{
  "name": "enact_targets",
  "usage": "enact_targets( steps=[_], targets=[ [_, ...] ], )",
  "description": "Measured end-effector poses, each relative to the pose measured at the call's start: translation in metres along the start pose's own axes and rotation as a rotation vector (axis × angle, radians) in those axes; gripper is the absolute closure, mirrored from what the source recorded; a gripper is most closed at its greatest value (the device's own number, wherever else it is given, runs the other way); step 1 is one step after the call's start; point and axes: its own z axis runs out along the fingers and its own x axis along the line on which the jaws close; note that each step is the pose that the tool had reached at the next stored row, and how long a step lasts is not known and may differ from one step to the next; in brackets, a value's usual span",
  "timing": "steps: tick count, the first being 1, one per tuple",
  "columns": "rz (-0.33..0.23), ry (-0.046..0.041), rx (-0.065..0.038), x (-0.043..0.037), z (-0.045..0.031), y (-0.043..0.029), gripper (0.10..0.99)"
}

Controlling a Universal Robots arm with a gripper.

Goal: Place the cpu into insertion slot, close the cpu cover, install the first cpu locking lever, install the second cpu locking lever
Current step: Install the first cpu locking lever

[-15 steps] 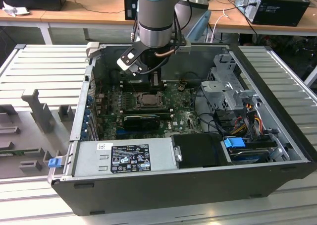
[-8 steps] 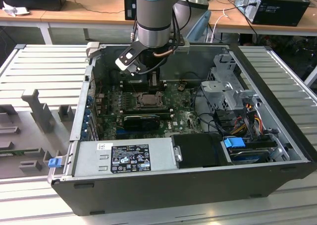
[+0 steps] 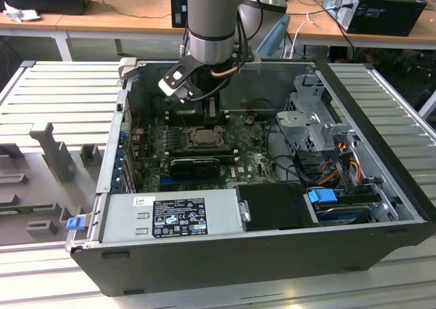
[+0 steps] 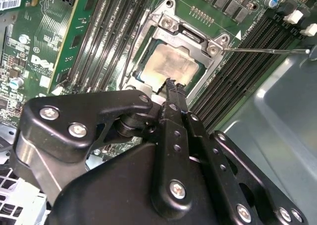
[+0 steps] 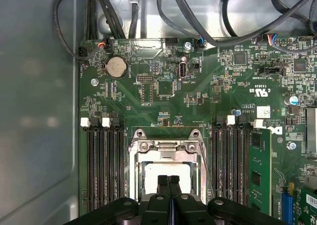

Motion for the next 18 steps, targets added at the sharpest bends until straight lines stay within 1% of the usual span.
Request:
enact_targets(
  steps=[3, 9, 11, 13, 16, 18],
  targets=[
    [0.0, 0.0, 0.0, 0.0, -0.001, 0.0, 0.98],
    [0.0, -0.0001, 0.0, 0.0004, -0.0087, 0.0003, 0.98],
    [0.0, -0.0018, 0.0, 0.0009, -0.0178, 0.0007, 0.98],
    [0.0, -0.0054, 0.0, 0.0016, -0.031, 0.0011, 0.98],
    [0.0, -0.0053, 0.0, 0.0019, -0.0373, 0.0013, 0.98],
    [0.0, -0.0054, 0.0, 0.002, -0.0397, 0.0013, 0.98]
  ],
)
